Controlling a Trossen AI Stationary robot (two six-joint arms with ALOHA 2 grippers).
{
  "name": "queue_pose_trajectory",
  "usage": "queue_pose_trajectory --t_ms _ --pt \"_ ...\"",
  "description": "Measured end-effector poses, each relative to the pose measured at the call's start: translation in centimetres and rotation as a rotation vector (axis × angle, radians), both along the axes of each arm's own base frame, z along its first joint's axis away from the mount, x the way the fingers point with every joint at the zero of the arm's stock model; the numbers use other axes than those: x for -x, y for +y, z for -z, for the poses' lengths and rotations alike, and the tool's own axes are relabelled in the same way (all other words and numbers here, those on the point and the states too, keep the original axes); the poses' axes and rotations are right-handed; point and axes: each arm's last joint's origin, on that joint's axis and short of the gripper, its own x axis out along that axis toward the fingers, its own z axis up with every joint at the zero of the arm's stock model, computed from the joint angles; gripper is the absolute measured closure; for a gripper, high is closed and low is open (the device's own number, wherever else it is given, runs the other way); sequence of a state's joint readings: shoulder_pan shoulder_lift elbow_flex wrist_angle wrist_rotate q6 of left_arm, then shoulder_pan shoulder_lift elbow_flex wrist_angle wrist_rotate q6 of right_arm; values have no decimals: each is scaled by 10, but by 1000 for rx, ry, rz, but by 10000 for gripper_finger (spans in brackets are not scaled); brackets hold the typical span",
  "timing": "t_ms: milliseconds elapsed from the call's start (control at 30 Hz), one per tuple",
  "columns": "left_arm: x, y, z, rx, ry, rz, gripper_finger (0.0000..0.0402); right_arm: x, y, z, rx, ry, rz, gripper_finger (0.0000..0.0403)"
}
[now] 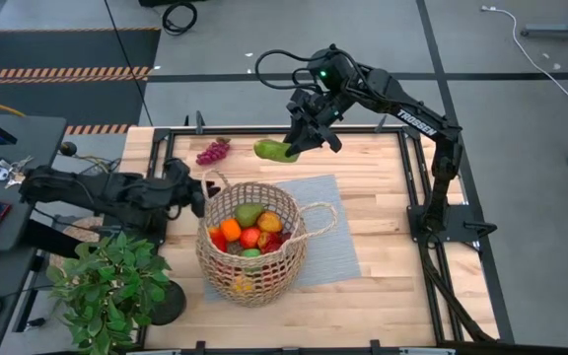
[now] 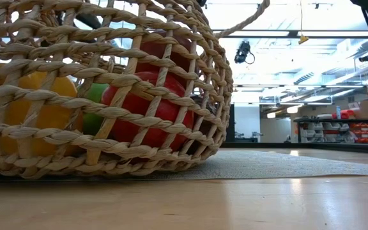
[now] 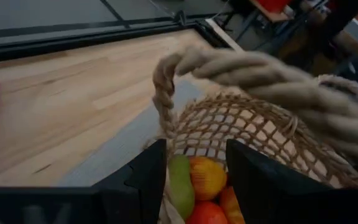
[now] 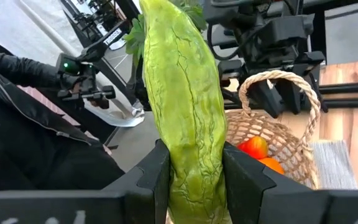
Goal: Build produce basket
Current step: Put the green cucumber into the brown woven basket
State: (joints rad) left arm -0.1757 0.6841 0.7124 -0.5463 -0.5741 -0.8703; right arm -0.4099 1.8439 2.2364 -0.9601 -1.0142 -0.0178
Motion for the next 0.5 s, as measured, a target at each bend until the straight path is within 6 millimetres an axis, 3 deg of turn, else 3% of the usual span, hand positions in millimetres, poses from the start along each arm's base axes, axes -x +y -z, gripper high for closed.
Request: queue_pose_trajectory --t_ms 233,500 --pt "-12 4 7 -4 41 -55 230 0 0 0 -20 15 -1 279" --pt "-13 7 3 104 -1 -45 230 3 -7 0 -19 14 18 279"
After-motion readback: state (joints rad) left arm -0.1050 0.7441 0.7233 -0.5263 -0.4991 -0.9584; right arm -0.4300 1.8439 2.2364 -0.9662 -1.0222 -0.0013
